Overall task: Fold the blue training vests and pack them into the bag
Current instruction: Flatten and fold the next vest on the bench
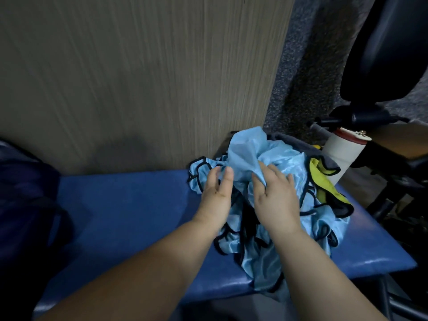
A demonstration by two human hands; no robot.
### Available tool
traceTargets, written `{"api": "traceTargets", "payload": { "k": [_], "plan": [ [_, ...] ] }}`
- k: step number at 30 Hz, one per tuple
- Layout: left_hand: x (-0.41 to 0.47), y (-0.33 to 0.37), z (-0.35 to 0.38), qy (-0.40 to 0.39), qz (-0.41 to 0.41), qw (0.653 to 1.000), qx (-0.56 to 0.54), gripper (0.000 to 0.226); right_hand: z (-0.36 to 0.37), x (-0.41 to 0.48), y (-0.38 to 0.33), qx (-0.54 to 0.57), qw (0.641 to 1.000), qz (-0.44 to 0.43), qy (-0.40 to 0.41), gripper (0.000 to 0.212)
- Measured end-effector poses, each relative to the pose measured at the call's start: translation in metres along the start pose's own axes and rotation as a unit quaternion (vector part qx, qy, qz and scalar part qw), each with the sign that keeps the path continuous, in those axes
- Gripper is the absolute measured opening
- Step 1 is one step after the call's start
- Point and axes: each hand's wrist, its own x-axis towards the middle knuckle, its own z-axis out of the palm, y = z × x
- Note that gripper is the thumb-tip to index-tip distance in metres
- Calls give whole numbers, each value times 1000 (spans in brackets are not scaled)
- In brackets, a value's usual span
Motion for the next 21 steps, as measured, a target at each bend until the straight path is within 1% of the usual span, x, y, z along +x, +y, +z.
{"api": "traceTargets", "payload": {
  "k": [1,2,4,5,8,10,11,12,13,14,15,16,17,18,19,20,21],
  "plan": [
    [-2,4,-4,-8,-14,999,-37,67,2,-2,-7,26,999,-11,-14,50],
    [-2,7,-9,-16,-30,997,-67,68,4,-5,-14,50,998,-17,-30,47],
    [0,9,-19,-36,-66,989,-124,85,8,-12,-25,91,993,-39,-67,48],
    [-1,11,-25,-40,-84,982,-162,85,10,-16,-31,106,988,-66,-87,52],
    [-6,15,-41,-48,-128,962,-238,70,14,-28,-44,147,968,-102,-175,47],
    [-10,14,-50,-32,-147,959,-240,58,15,-35,-45,170,951,-123,-228,57],
    [-12,11,-54,-16,-149,963,-222,49,17,-38,-45,167,948,-136,-234,66],
    [-13,7,-58,3,-149,968,-201,41,16,-41,-45,155,952,-143,-221,72],
    [-13,2,-61,20,-147,972,-183,34,13,-42,-46,142,962,-152,-177,71],
    [-13,-3,-64,36,-144,974,-169,29,12,-41,-44,128,972,-166,-108,61],
    [-14,-7,-66,53,-143,976,-157,27,8,-40,-44,114,975,-187,-21,48],
    [-16,-10,-69,74,-141,977,-142,28,4,-37,-43,93,974,-199,57,38],
    [-18,-11,-70,94,-139,978,-124,31,1,-33,-39,63,972,-193,114,33],
    [-19,-12,-72,108,-135,980,-102,34,-2,-29,-36,28,976,-164,142,34],
    [-19,-14,-75,113,-132,981,-81,36,-5,-24,-31,-7,984,-110,142,42],
    [-20,-15,-78,115,-128,983,-64,39,-7,-21,-25,-43,992,-42,115,52],
    [-21,-17,-80,116,-124,984,-52,41,-9,-17,-19,-69,995,25,65,64]
  ]
}}
